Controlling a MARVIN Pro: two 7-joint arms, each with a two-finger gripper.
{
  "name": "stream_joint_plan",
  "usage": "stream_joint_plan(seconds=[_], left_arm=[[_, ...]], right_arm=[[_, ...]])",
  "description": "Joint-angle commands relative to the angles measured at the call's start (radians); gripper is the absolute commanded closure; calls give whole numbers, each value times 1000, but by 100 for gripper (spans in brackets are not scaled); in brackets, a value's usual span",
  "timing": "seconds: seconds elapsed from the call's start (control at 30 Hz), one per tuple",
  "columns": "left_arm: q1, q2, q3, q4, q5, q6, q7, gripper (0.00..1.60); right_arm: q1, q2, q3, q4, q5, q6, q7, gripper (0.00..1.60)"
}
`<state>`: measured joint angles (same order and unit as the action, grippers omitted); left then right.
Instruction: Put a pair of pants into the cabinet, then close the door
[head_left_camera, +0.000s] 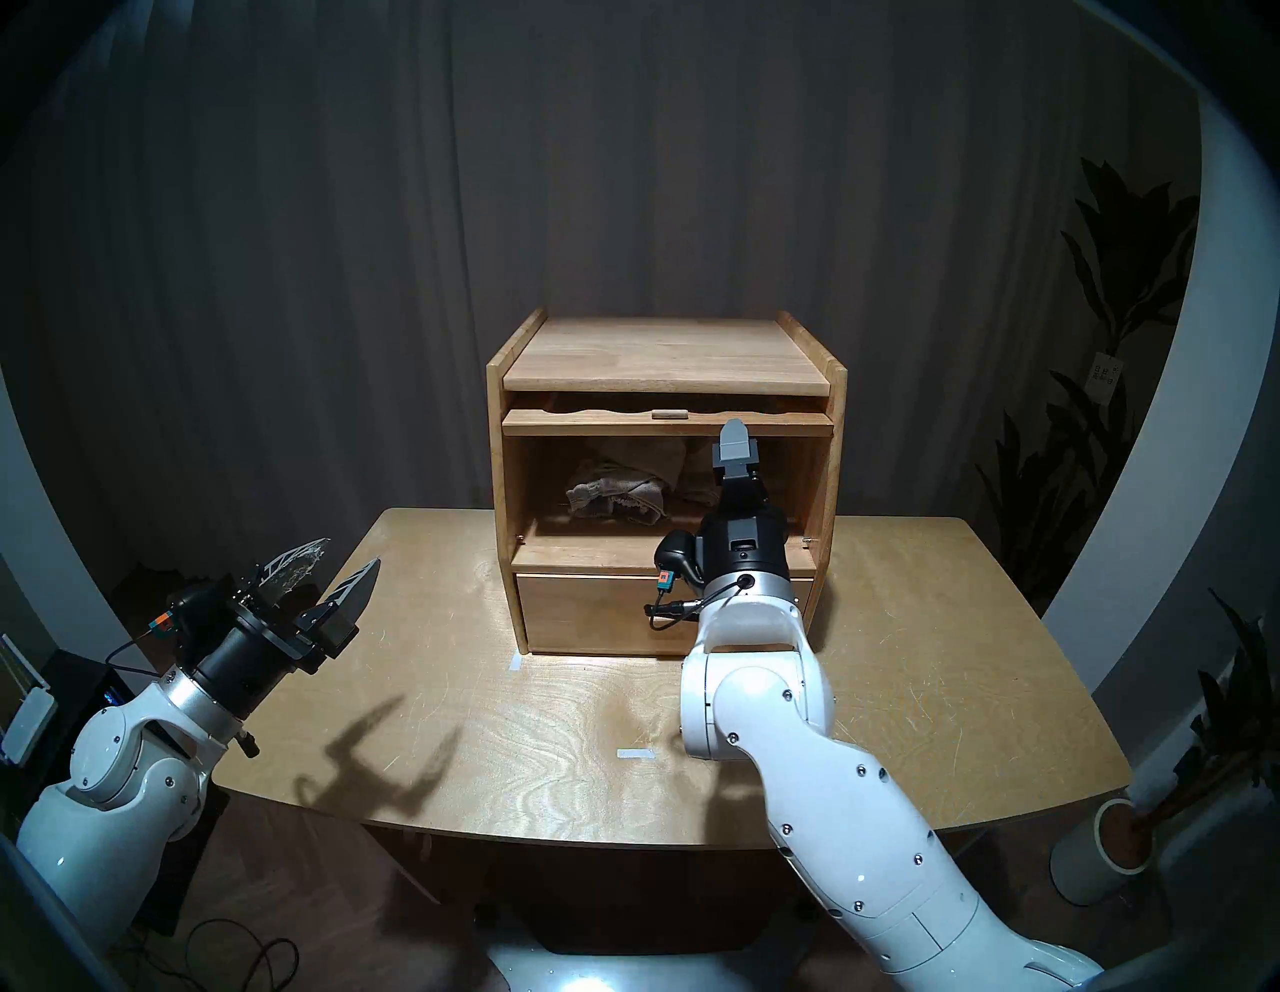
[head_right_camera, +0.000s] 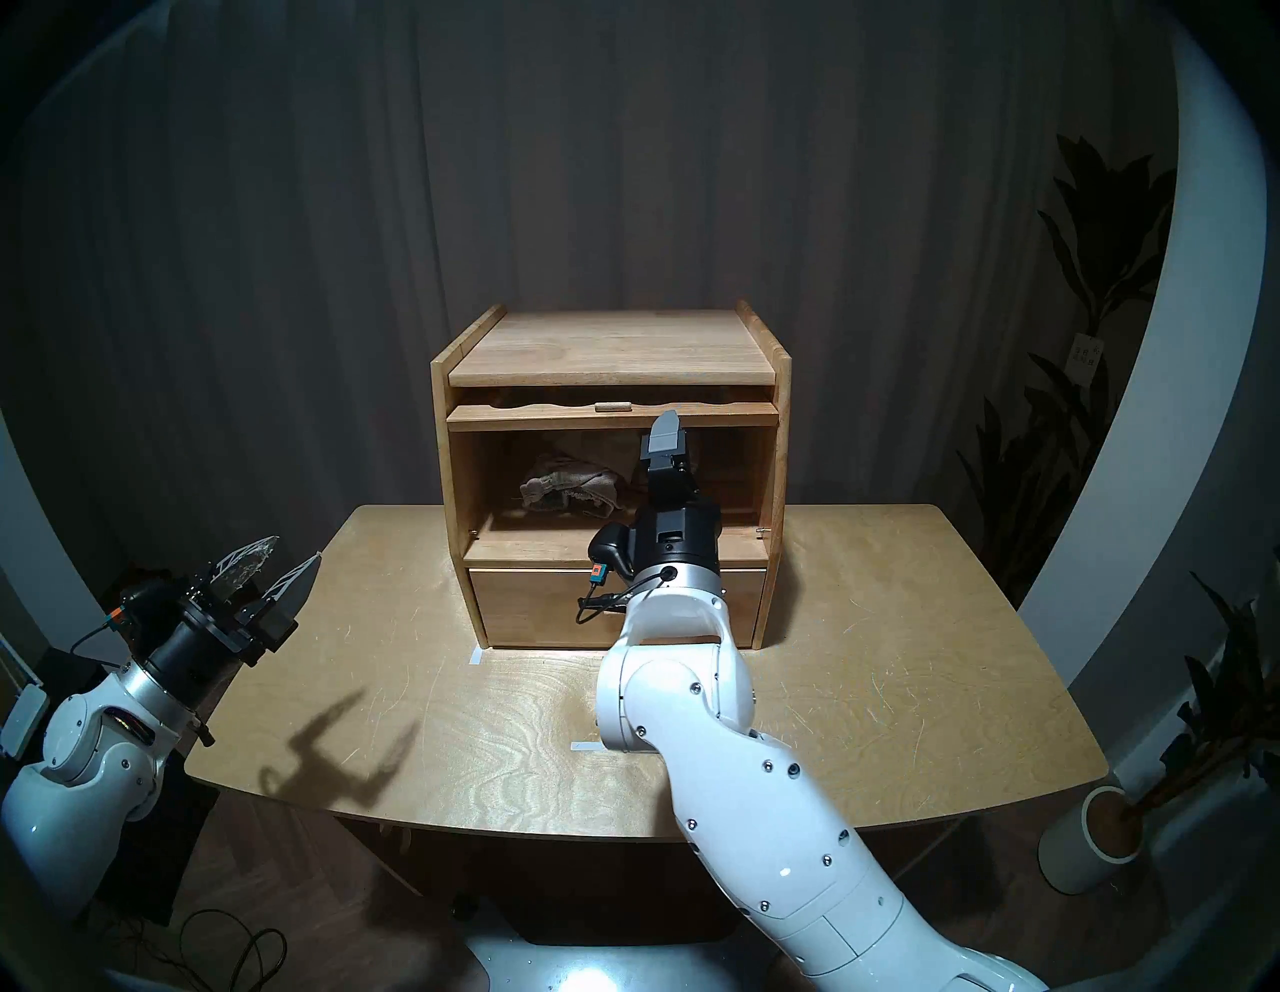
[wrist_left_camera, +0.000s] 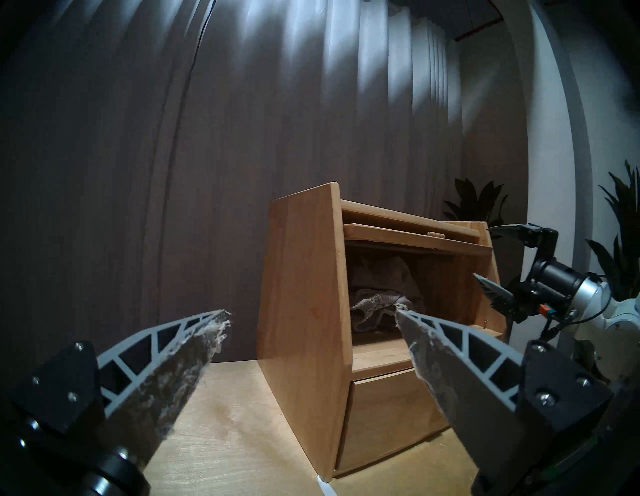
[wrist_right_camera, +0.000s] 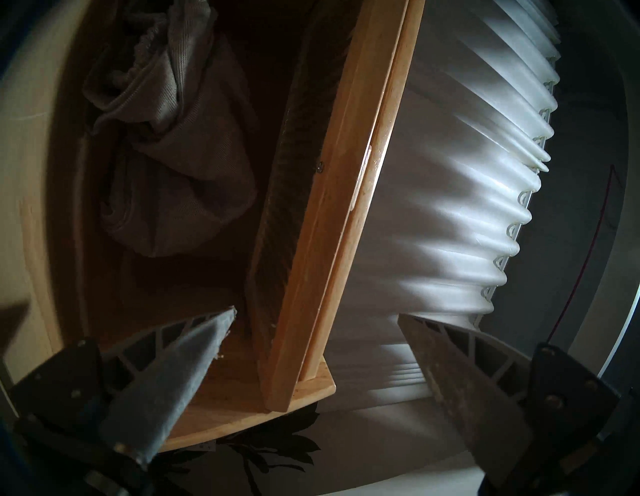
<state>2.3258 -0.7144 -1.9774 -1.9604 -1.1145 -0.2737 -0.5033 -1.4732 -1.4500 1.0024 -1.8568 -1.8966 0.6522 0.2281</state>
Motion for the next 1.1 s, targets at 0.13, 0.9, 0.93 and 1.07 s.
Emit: stream_joint_plan(seconds=[0.13,0.9,0.93,1.07], left_arm=[[18,27,-57,29,-96,45,-161,0],[4,39,-77,80,-172,107,-318,0],[4,39,-77,81,-173,108,-320,0],[2,37,-77,82,-173,110,-324,0]], right_arm=[[84,-75,49,32,284,-81,-68,0],[61,25,79,-122,217,-124,218,0],[56,24,73,-121,211,-118,223,0],[66,19,56,-96,209,-123,217,0]])
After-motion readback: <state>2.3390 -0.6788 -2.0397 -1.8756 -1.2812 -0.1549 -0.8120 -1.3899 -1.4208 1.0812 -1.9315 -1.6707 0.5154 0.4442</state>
